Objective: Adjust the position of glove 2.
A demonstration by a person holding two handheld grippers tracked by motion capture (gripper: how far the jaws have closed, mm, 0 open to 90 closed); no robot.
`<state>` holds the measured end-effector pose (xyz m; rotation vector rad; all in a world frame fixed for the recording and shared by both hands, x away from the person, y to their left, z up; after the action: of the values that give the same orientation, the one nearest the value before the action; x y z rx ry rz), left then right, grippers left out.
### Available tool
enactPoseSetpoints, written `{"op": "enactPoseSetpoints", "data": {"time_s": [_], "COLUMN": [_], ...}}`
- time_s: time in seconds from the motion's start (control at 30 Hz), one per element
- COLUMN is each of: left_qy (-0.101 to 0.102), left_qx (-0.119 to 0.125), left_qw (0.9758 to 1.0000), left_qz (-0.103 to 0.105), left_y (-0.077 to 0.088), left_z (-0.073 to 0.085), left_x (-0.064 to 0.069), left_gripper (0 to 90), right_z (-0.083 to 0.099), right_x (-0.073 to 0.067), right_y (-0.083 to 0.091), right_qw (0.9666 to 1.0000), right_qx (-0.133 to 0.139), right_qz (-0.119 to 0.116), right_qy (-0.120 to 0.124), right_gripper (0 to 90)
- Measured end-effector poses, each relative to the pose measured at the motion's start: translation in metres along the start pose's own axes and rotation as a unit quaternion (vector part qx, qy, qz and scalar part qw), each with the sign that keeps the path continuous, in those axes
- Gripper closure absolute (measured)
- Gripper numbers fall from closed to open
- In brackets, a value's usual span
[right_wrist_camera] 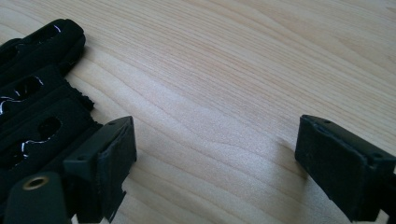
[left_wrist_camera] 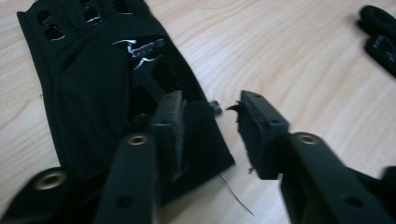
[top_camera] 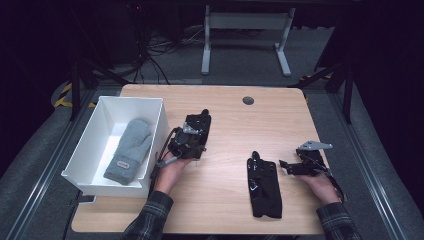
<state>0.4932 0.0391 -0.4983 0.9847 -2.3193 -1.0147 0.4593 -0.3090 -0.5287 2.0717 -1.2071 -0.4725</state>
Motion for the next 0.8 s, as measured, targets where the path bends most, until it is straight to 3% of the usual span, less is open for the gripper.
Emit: {"op": "enactPoseSetpoints", "data": {"time_s": [0.17, 0.4, 0.53, 0.8], "left_qy": [0.006, 0.013, 0.014, 0.007], "left_qx": [-0.005, -0.018, -0.027, -0.027], "left_qw": [1.0000, 0.9997, 0.9995, 0.9993], "left_qz": [0.003, 0.004, 0.009, 0.023], "left_y": [-0.014, -0.033, -0.042, -0.039], "left_z": [-0.012, -0.018, -0.013, -0.008], "left_x": [-0.008, -0.018, -0.018, -0.007], "left_gripper": [89.4, 89.8, 89.9, 90.0], "right_z": [0.000, 0.000, 0.000, 0.000], "right_x": [0.000, 0.000, -0.001, -0.001], "right_y": [0.000, 0.000, 0.000, 0.000], "right_qw": [1.0000, 1.0000, 1.0000, 1.0000], "right_qx": [0.000, 0.001, 0.001, 0.001], "right_qz": [0.000, -0.002, -0.002, -0.003], "right_qy": [0.000, 0.001, 0.002, 0.003], "right_gripper": [13.3, 13.7, 13.8, 14.2]}}
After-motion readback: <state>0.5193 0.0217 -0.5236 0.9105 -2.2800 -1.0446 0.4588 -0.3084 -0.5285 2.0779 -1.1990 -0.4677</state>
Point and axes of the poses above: each handheld gripper's, and its own axes: y roughly backward along the jaws, z roughly out of its underside, x roughly to its right, the point moved 9 cm from there along -y, roughly forward along the jaws, and after that the axes turned 3 degrees about -x, right-handed, at the moved point
